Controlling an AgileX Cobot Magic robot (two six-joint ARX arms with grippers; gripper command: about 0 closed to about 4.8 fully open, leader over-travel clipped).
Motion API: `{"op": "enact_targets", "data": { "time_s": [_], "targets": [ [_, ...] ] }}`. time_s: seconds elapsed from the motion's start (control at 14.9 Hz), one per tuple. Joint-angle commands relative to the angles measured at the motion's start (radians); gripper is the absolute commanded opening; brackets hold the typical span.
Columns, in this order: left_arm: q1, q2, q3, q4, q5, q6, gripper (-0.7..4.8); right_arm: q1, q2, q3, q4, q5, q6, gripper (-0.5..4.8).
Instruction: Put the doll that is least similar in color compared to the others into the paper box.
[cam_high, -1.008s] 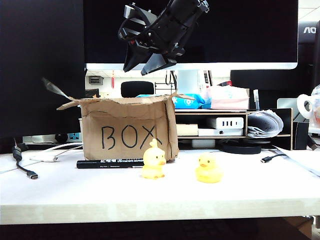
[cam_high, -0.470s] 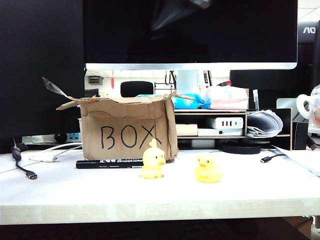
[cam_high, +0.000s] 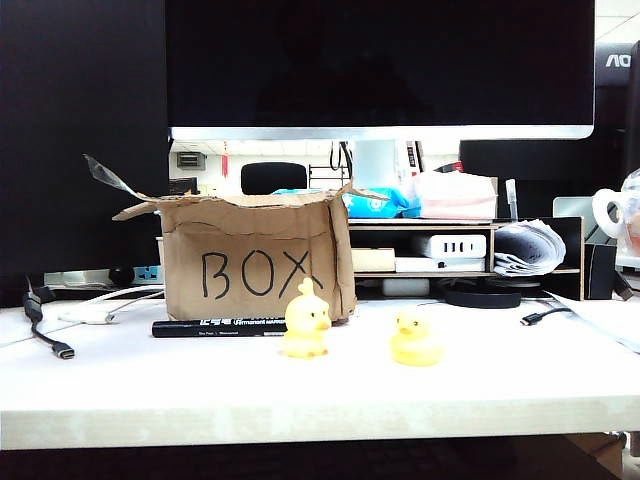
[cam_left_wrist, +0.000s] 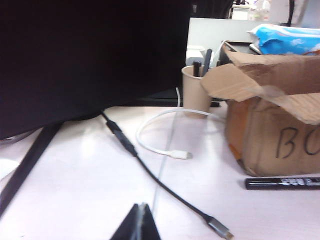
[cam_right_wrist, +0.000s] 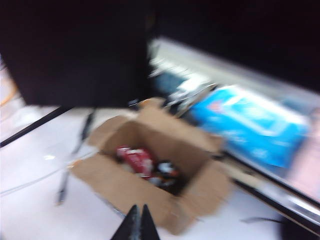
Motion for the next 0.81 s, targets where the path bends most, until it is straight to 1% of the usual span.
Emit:
{"op": "enact_targets", "data": {
  "time_s": [0.07,0.2,0.6,0.67,0.74,0.81],
  "targets": [
    [0.000,0.000,0.001,0.010,0.005,0.000,-0.05,0.000,-0.082,-0.054,0.002,0.092,0.003,-0.05],
    [-0.001,0.000,0.001,0.010,0.005,0.000,-0.05,0.000,-0.105,-0.054,-0.041,0.084,0.003,-0.05],
    [-0.001,0.000,0.001,0.010,0.005,0.000,-0.05,0.000,-0.103,-0.054,-0.040,0.087,0.003,-0.05],
    [-0.001,0.000,0.001,0.010,0.005,0.000,-0.05,0.000,-0.103,-0.053,-0.048,0.092,-0.021,-0.05],
    [-0.001,0.000,0.001,0.010,0.005,0.000,-0.05,-0.014,-0.113,-0.054,-0.071,0.130,-0.093,-0.05],
    [-0.001,0.000,0.001,0.010,0.005,0.000,-0.05,-0.087,-0.145,-0.063,-0.105,0.182,-0.137,-0.05]
  ]
}}
